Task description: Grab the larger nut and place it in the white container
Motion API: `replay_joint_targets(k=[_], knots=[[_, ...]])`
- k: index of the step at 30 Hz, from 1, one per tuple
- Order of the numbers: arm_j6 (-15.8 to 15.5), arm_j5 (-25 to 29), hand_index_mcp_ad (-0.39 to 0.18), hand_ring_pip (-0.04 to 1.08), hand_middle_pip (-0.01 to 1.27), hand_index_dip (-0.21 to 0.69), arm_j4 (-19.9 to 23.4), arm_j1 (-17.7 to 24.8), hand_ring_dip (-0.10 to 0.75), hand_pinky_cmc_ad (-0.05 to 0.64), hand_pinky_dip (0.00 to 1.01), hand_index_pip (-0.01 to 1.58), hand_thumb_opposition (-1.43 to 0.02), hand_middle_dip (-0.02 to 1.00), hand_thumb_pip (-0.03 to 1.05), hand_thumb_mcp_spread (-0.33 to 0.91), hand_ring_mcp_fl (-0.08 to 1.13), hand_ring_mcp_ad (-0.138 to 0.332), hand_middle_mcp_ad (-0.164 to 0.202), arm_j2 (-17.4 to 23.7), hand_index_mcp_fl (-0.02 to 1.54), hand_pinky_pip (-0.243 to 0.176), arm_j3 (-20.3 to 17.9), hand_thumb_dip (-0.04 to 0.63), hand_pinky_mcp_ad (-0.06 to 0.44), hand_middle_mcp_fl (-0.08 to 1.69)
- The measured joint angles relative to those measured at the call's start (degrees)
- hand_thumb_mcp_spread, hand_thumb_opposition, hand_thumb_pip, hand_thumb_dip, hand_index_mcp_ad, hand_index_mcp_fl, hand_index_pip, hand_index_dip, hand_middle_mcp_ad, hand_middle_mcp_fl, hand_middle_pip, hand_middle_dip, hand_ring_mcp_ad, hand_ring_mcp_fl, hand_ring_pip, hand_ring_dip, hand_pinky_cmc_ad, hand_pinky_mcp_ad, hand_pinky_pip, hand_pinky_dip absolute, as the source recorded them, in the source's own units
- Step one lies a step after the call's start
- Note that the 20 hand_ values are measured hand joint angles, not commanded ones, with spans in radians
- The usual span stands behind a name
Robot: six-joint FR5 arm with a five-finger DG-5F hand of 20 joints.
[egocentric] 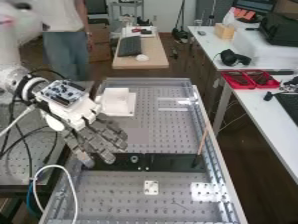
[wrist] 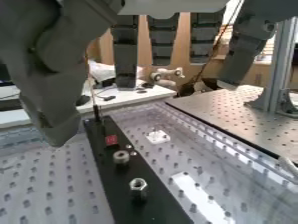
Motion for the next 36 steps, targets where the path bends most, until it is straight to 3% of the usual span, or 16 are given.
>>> replay_joint_targets(k=[4, 12, 27, 36], knots=[[-0.3, 0.1, -0.115, 0.10, 0.12, -0.143, 2.4, -1.0, 0.140, 0.379, 0.68, 1.08, -0.80, 0.22, 0.71, 0.24, 0.00, 0.190, 0.072, -1.3, 0.02, -0.105, -1.0, 0.126, 0.330, -0.01], [-2.9, -2.1, -0.138, 0.12, 0.12, -0.138, 11.6, -3.4, 0.140, 0.379, 0.68, 1.43, -0.83, 0.22, 0.72, 0.26, 0.00, 0.187, 0.070, -5.0, 0.02, -0.105, -3.4, 0.141, 0.330, -0.01], [-5.8, -9.9, -0.147, 0.21, 0.12, -0.030, 24.4, -7.2, 0.103, 0.374, 0.68, 1.56, -0.84, 0.19, 0.76, 0.28, 0.00, 0.176, 0.068, -11.3, 0.02, -0.105, -5.5, 0.143, 0.316, -0.01], [-5.5, -11.9, -0.147, 0.23, 0.12, -0.028, 25.7, -8.3, 0.087, 0.368, 0.70, 1.56, -0.85, 0.17, 0.78, 0.31, 0.00, 0.176, 0.072, -12.8, 0.02, -0.105, -5.2, 0.171, 0.311, -0.01]])
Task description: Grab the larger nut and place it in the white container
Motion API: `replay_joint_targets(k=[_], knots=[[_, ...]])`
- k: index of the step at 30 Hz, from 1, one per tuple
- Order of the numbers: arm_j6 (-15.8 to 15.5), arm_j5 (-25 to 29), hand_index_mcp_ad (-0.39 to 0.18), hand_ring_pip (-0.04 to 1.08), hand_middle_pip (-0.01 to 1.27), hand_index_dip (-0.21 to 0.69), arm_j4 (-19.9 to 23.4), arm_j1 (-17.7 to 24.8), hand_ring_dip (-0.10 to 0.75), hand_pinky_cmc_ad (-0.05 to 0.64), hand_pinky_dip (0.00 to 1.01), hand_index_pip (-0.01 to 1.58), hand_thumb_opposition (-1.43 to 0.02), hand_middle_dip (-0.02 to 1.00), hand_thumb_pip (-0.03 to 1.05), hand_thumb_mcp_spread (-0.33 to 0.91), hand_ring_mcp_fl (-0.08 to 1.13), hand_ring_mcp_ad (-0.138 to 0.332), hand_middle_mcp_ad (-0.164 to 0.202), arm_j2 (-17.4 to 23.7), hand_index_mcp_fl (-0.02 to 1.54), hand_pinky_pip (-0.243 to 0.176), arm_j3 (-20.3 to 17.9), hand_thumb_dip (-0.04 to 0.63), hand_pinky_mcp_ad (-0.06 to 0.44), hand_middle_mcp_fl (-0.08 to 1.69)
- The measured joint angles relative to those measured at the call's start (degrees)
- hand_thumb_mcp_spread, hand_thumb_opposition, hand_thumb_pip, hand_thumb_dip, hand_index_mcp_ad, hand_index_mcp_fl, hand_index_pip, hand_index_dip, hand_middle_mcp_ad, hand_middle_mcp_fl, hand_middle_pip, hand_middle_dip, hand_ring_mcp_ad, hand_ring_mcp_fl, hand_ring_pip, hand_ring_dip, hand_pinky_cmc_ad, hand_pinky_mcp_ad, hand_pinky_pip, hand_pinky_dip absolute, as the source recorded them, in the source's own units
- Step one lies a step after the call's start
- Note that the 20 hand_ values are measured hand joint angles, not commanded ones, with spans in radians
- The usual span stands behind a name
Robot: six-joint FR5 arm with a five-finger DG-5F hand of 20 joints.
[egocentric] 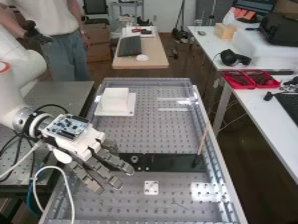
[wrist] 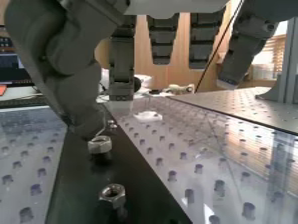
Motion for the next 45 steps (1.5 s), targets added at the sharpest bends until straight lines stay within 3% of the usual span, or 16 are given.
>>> replay_joint_targets(k=[21, 29, 45], knots=[[1.8, 0.9, -0.147, 0.28, 0.12, -0.024, 2.2, 0.6, 0.061, 0.349, 0.76, 1.56, -0.84, 0.14, 0.80, 0.31, 0.00, 0.176, 0.072, -2.1, 0.02, -0.105, -0.5, 0.173, 0.309, -0.01], [2.2, 1.7, -0.147, 0.29, 0.12, 0.051, 2.9, 0.8, 0.033, 0.351, 0.80, 1.56, -0.82, 0.12, 0.81, 0.31, 0.00, 0.176, 0.068, -2.3, 0.02, -0.105, -0.8, 0.173, 0.312, -0.01], [2.4, 1.8, -0.147, 0.31, 0.12, 0.094, 3.8, 1.1, 0.028, 0.353, 0.81, 1.57, -0.80, 0.12, 0.81, 0.31, 0.00, 0.176, 0.068, -2.6, 0.02, -0.105, -1.0, 0.173, 0.309, -0.01]])
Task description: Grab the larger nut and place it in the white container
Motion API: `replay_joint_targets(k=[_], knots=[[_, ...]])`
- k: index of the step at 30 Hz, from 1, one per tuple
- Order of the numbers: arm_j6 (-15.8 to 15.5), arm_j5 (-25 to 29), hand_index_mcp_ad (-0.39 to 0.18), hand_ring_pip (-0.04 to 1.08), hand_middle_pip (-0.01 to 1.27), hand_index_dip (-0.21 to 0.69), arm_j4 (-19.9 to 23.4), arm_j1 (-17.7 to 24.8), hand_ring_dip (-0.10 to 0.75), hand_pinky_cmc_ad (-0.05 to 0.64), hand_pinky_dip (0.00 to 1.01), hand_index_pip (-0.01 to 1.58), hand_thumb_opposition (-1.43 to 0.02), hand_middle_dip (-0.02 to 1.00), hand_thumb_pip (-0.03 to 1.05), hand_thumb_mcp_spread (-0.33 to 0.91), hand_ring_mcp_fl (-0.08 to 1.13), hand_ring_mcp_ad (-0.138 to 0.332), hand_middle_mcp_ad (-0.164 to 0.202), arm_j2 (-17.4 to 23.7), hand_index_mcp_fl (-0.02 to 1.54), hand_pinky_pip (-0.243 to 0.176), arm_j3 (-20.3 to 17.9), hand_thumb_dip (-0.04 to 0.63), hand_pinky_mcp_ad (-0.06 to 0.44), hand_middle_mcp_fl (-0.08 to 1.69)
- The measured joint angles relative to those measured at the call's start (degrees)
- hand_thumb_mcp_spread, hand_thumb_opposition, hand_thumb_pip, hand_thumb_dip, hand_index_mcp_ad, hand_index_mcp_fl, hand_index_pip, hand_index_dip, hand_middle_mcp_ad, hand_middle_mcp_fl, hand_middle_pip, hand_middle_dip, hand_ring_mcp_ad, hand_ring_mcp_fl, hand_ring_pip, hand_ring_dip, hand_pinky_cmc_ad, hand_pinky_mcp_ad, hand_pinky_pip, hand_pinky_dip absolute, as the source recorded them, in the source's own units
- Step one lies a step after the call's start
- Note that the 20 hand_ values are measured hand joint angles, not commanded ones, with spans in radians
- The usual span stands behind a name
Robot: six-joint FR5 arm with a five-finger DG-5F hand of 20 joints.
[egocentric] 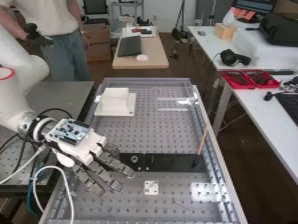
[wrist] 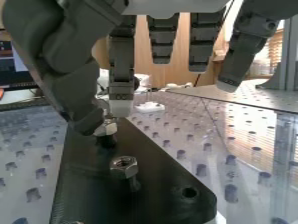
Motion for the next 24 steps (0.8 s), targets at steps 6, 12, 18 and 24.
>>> replay_joint_targets(k=[6, 12, 18, 24], knots=[[0.0, 0.2, -0.147, 0.32, 0.12, 0.094, 0.4, 0.3, 0.023, 0.340, 0.81, 1.57, -0.80, 0.12, 0.81, 0.31, 0.00, 0.176, 0.068, -0.3, 0.02, -0.105, -0.2, 0.173, 0.311, -0.01], [0.2, 0.5, -0.147, 0.32, 0.12, 0.094, 0.9, 0.5, 0.023, 0.340, 0.81, 1.57, -0.80, 0.12, 0.81, 0.31, 0.00, 0.178, 0.072, -0.9, 0.02, -0.105, -0.1, 0.173, 0.291, -0.01], [0.1, 0.3, -0.147, 0.32, 0.12, 0.094, 0.9, 0.4, 0.023, 0.330, 0.81, 1.57, -0.80, 0.12, 0.81, 0.31, 0.00, 0.159, 0.072, -1.2, 0.04, -0.105, 0.1, 0.173, 0.291, -0.01], [-0.2, 0.0, -0.143, 0.32, 0.12, 0.094, 1.3, 0.1, 0.023, 0.330, 0.81, 1.56, -0.80, 0.12, 0.81, 0.31, 0.00, 0.159, 0.072, -1.3, 0.10, -0.105, 0.1, 0.173, 0.291, -0.01]])
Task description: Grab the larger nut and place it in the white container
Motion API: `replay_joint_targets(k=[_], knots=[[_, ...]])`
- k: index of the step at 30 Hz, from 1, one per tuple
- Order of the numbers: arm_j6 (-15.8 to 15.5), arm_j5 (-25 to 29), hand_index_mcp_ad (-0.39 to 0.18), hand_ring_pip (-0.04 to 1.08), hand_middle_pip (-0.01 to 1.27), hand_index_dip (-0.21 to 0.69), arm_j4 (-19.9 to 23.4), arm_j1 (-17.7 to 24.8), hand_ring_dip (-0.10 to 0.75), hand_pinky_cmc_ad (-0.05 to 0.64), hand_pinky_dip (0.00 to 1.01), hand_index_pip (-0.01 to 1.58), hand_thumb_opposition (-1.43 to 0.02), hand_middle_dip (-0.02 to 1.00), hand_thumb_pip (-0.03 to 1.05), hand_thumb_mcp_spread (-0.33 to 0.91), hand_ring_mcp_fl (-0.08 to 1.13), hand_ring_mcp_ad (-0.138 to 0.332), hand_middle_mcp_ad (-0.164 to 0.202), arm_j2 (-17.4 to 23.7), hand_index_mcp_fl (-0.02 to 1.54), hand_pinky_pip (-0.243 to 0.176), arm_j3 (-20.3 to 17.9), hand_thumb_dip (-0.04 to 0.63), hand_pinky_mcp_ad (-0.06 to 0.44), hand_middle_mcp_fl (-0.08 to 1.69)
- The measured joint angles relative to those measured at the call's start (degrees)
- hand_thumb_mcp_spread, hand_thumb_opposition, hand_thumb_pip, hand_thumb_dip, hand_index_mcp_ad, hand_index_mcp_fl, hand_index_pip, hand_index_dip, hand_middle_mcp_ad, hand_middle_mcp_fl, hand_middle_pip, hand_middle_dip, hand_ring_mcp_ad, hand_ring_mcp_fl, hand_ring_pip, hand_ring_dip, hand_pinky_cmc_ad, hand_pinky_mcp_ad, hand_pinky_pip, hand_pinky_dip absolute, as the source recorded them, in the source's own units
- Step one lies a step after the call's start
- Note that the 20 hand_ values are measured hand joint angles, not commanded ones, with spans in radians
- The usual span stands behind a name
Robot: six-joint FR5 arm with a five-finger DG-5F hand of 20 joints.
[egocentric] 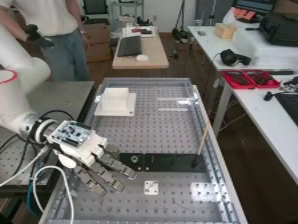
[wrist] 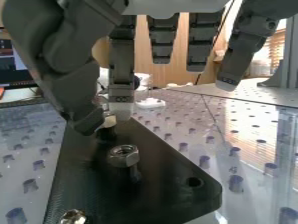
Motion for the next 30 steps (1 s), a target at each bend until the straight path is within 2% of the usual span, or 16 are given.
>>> replay_joint_targets(k=[6, 12, 22, 30], knots=[[-0.2, 0.0, -0.131, 0.32, 0.12, 0.089, 0.3, 0.0, 0.023, 0.328, 0.81, 1.56, -0.80, 0.12, 0.81, 0.31, 0.00, 0.159, 0.072, 0.0, 0.15, -0.105, 0.0, 0.173, 0.291, -0.01], [0.2, 0.1, -0.070, 0.32, 0.12, 0.105, 0.3, 0.1, 0.023, 0.333, 0.81, 1.56, -0.80, 0.12, 0.81, 0.32, 0.00, 0.162, 0.072, -0.5, 0.20, -0.105, 0.1, 0.173, 0.291, -0.01], [0.7, -0.1, -0.068, 0.32, 0.12, 0.110, -0.1, 0.0, 0.023, 0.316, 0.81, 1.58, -0.80, 0.12, 0.81, 0.32, 0.00, 0.162, 0.072, -0.8, 0.20, -0.105, 0.5, 0.173, 0.291, -0.01], [0.9, -0.8, -0.037, 0.32, 0.12, 0.124, -0.5, -0.1, 0.023, 0.316, 0.81, 1.58, -0.81, 0.12, 0.81, 0.32, 0.00, 0.159, 0.072, -1.2, 0.20, -0.105, 1.1, 0.173, 0.291, -0.01]])
